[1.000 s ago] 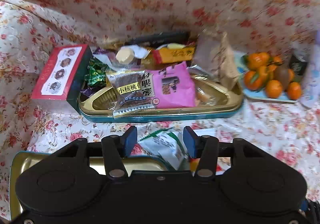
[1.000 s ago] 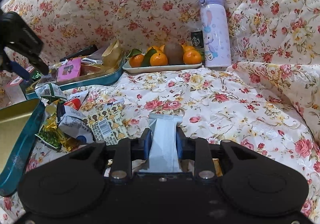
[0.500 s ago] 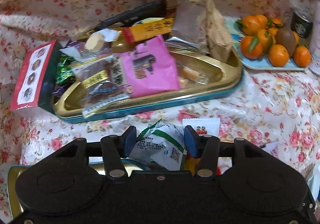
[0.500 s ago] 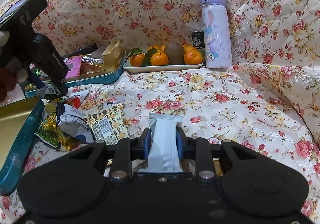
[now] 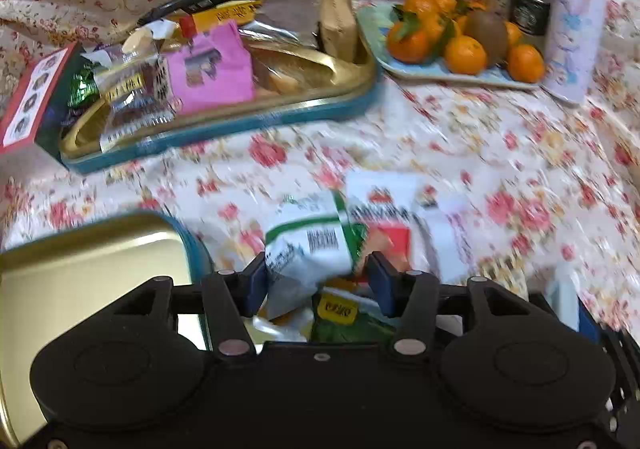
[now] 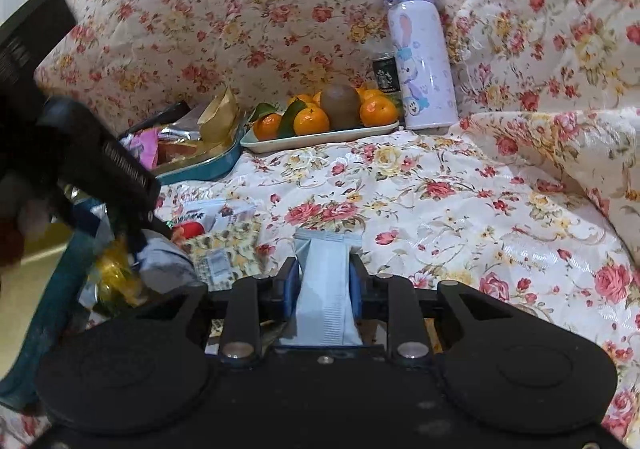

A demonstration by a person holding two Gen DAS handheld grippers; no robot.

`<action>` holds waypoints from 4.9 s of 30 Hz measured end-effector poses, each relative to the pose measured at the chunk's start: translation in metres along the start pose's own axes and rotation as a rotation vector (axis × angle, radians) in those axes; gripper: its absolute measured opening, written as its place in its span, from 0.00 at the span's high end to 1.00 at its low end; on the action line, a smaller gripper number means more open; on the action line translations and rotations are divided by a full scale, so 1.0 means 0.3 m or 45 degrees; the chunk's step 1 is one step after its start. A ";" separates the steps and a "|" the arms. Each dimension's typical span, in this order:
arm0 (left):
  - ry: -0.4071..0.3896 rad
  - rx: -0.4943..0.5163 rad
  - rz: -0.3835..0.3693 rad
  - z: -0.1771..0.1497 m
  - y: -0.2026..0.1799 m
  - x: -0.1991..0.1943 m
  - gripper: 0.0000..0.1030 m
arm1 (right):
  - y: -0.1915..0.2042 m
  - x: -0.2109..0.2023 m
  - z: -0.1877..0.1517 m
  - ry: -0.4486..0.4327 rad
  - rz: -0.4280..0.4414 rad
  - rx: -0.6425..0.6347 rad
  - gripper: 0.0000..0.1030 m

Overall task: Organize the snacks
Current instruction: 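Lift the white bar with the right tool while the left tool grasps the gold candy, then carry both snacks over the gold tin tray and open both tools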

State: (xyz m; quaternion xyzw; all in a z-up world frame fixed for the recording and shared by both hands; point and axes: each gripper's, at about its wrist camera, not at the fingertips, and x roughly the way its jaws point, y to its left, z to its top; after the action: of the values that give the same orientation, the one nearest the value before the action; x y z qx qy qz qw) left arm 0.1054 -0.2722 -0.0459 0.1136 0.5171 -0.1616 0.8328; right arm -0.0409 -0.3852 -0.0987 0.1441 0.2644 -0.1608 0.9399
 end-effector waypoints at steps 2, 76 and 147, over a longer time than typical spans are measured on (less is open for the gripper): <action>0.009 -0.014 -0.025 -0.029 -0.019 -0.010 0.45 | -0.010 -0.001 0.002 0.000 0.010 0.025 0.77; -0.088 -0.057 -0.350 -0.398 -0.055 -0.178 0.50 | -0.079 -0.049 -0.005 -0.005 -0.127 -0.058 0.70; -0.375 -0.360 0.002 -0.501 0.679 -0.437 0.77 | 0.462 -0.431 -0.051 0.004 0.269 -0.245 0.74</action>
State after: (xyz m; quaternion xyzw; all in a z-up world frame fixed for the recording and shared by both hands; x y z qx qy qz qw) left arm 0.0060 -0.0108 0.0104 -0.0289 0.4073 -0.1014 0.9072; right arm -0.0997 -0.2248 -0.0152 0.0807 0.2633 -0.0347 0.9607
